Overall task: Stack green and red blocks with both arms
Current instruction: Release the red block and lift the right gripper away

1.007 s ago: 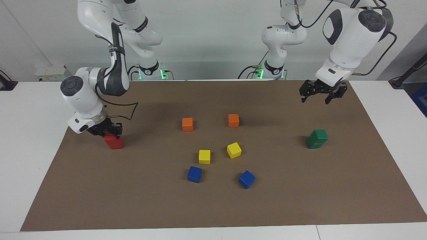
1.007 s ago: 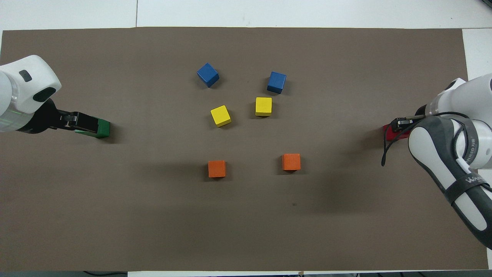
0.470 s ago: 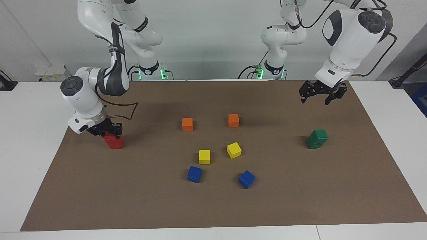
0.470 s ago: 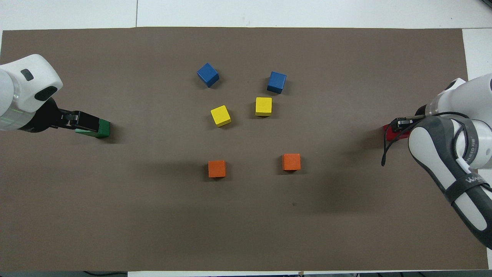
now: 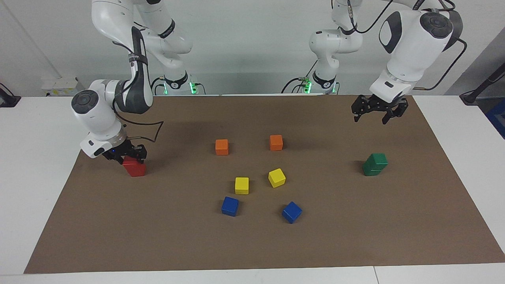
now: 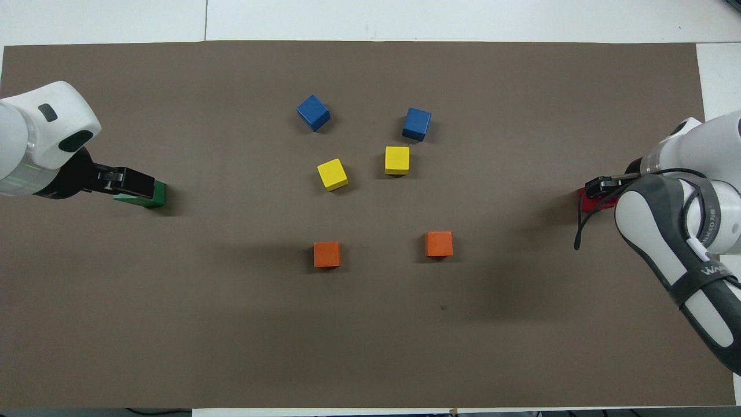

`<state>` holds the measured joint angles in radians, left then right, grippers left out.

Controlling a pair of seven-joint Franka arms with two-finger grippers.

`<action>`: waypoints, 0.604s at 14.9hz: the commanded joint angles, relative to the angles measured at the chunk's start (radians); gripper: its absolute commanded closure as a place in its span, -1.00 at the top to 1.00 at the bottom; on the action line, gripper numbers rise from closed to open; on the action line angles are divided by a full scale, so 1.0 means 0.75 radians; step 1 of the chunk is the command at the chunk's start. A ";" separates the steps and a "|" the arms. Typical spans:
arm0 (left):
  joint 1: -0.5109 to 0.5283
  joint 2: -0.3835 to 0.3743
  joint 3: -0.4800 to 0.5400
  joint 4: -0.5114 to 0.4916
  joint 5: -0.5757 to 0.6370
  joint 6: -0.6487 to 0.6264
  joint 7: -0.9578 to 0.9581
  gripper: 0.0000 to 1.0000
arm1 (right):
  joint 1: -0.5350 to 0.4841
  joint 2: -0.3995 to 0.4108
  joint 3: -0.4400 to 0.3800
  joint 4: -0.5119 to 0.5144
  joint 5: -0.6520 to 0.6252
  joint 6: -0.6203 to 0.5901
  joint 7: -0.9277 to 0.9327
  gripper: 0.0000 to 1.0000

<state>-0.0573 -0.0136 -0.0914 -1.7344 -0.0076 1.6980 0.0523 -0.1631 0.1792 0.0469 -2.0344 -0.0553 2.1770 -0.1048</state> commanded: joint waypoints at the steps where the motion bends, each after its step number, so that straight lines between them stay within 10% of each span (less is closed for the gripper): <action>1: -0.009 0.002 -0.003 0.016 -0.010 0.002 -0.006 1.00 | -0.014 -0.016 0.011 -0.018 0.027 0.020 0.015 0.65; 9: -0.009 0.002 -0.001 0.018 -0.010 0.002 -0.006 1.00 | 0.007 -0.012 0.021 0.074 0.031 -0.027 0.088 1.00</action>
<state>-0.0587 -0.0136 -0.0972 -1.7334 -0.0076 1.6980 0.0523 -0.1595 0.1788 0.0504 -2.0128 -0.0547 2.1783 -0.0735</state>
